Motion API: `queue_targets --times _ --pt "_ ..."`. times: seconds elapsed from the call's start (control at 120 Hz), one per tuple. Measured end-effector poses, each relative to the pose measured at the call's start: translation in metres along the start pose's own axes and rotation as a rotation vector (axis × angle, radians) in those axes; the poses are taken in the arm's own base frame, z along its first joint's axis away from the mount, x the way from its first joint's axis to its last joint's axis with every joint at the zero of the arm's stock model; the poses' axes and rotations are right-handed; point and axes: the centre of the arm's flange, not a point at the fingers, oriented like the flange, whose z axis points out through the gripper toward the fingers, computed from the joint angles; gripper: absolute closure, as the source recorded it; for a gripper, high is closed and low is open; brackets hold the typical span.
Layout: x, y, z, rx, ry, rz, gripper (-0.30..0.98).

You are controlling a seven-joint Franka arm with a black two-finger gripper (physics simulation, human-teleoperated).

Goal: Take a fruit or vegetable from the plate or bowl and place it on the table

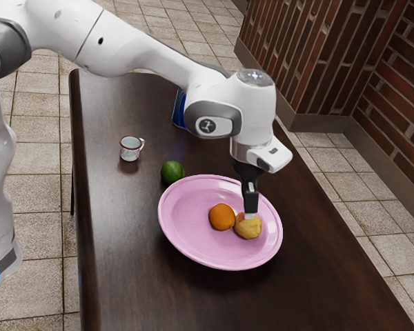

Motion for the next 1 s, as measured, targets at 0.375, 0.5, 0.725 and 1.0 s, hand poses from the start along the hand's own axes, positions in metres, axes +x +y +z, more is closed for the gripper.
queue_targets --times 0.375,0.5,0.725,1.0 --pt "-0.004 -0.009 0.019 -0.007 -0.014 -0.023 0.0" --pt "-0.004 -0.008 0.024 -0.01 -0.017 -0.022 0.0" --pt "-0.004 -0.003 0.029 -0.016 -0.02 -0.019 0.0" --pt "-0.003 0.003 0.039 -0.023 -0.027 -0.01 0.0"
